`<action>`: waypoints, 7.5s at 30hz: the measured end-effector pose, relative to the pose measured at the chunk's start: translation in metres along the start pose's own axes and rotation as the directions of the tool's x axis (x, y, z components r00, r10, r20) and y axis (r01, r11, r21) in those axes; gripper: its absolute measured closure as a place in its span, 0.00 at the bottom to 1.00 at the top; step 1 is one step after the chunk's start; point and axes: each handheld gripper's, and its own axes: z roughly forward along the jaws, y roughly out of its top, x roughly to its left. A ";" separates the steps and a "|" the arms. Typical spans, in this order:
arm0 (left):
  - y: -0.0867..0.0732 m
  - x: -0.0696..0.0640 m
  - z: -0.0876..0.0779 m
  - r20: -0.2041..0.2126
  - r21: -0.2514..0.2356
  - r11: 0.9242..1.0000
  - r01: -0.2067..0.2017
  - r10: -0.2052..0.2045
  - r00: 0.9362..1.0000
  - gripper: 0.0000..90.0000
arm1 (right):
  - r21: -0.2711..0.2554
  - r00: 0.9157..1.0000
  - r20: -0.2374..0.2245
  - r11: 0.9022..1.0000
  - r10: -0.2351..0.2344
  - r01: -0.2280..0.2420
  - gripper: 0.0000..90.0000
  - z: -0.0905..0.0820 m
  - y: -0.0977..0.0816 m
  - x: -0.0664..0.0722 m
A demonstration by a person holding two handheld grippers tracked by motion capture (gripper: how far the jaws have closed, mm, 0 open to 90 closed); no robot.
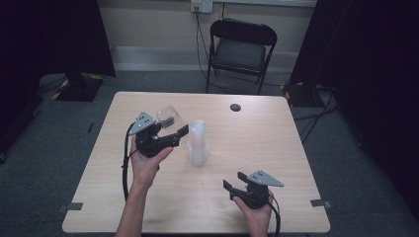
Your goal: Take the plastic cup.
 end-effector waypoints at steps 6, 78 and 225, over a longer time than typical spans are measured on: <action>-0.007 0.004 -0.004 0.009 0.034 0.999 0.006 -0.007 1.000 0.38 | -0.001 1.000 0.009 1.000 0.004 -0.004 0.40 0.000 0.001 0.001; -0.106 -0.020 -0.006 0.345 0.313 0.878 0.362 -0.460 0.818 0.39 | -0.362 0.892 -0.093 0.850 -0.442 0.383 0.70 0.021 0.007 0.068; -0.126 -0.059 -0.024 0.107 0.129 0.770 -0.625 0.616 0.780 0.17 | 0.254 0.931 -0.293 0.921 -0.219 0.296 1.00 0.026 0.072 0.049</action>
